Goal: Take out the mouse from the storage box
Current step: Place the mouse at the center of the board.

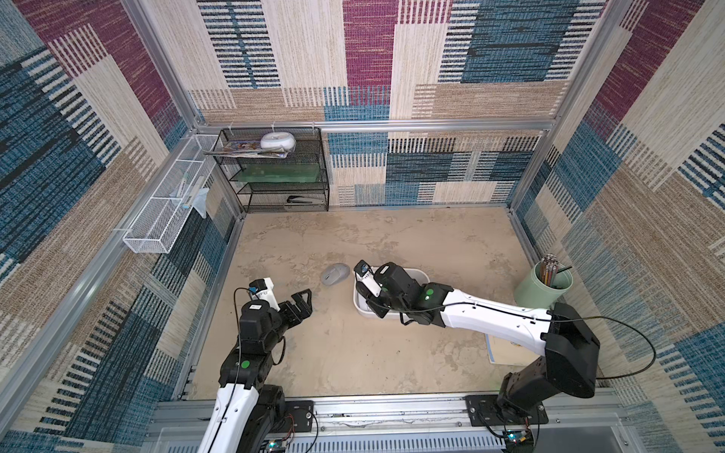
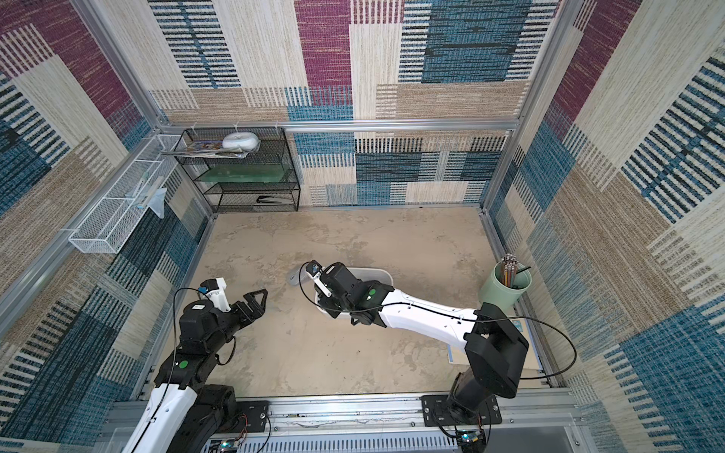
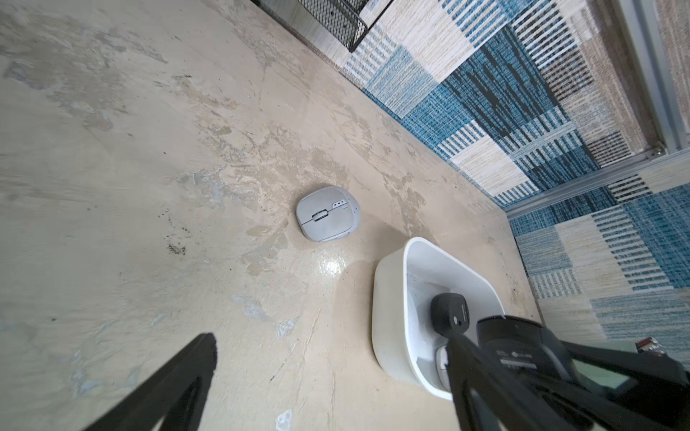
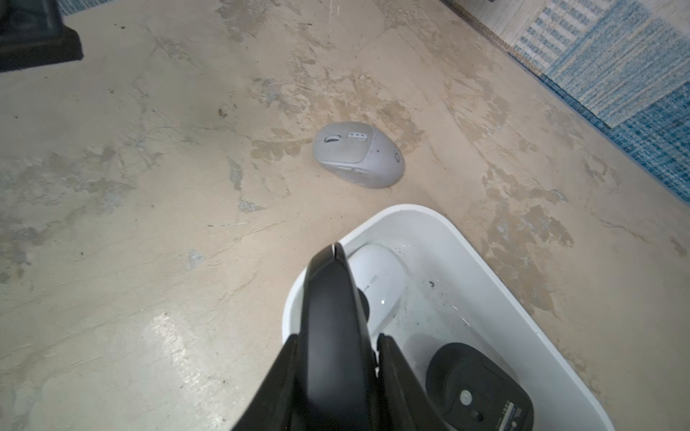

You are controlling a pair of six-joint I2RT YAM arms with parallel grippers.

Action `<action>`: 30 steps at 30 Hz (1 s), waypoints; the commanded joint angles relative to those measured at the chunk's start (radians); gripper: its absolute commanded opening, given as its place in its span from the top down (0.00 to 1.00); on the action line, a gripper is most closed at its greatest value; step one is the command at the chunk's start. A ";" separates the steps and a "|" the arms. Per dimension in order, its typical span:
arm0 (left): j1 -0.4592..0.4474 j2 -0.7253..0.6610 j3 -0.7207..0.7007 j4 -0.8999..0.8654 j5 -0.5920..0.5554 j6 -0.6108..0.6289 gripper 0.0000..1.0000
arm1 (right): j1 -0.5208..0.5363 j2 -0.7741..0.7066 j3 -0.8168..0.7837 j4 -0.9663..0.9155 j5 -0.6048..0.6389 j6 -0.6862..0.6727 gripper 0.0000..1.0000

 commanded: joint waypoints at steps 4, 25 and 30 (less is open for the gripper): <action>0.001 -0.224 0.012 -0.221 -0.208 -0.085 0.01 | 0.072 0.104 0.095 -0.001 0.040 0.007 0.76; 0.000 -0.476 0.046 -0.422 -0.376 -0.073 0.01 | 0.142 0.488 0.439 -0.160 0.205 -0.025 0.76; 0.001 -0.475 0.044 -0.424 -0.385 -0.074 0.01 | 0.149 0.580 0.521 -0.214 0.277 -0.028 0.76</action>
